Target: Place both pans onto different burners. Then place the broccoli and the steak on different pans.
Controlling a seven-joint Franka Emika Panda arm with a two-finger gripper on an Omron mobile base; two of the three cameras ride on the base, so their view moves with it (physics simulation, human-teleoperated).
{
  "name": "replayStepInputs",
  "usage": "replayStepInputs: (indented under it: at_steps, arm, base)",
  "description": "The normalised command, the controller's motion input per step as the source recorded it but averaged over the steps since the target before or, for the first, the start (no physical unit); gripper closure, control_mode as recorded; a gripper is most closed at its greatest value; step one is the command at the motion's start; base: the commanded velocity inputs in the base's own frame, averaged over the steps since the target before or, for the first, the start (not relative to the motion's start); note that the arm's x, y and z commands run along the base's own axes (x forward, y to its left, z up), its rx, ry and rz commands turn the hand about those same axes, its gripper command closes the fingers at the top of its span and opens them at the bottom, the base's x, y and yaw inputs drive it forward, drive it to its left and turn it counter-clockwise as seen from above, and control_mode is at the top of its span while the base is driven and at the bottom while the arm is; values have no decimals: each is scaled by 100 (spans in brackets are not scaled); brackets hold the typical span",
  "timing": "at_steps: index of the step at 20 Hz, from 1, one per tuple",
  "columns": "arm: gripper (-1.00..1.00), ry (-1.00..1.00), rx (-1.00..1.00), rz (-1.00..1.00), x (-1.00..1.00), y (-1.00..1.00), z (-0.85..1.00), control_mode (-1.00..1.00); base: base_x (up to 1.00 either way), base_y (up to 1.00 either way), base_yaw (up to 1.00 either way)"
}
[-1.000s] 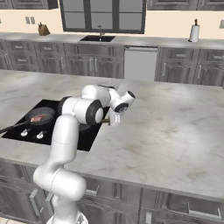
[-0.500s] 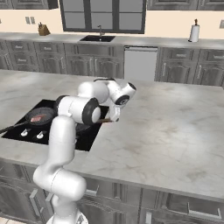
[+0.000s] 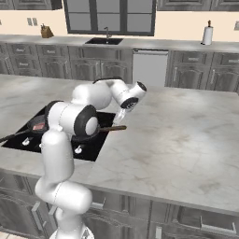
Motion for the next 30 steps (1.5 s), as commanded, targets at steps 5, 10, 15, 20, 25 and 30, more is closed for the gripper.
replayStepInputs:
  at_steps: [5,10,15,20,25,30]
  arm:
    - [-100,7,-8,-56,-37,31,54,-100]
    - [-100,15,-4,-61,-34,14,51,-100]
    - [-100,22,-5,-66,-6,19,33,-100]
    - [-100,18,-2,-63,-13,0,15,-100]
    - [-100,4,-2,-40,-5,-5,1,-100]
    - [-100,0,0,-13,-10,0,0,-100]
  base:
    - [0,0,0]
    - [0,0,0]
    - [0,0,0]
    - [0,0,0]
    - [0,0,0]
    - [0,0,0]
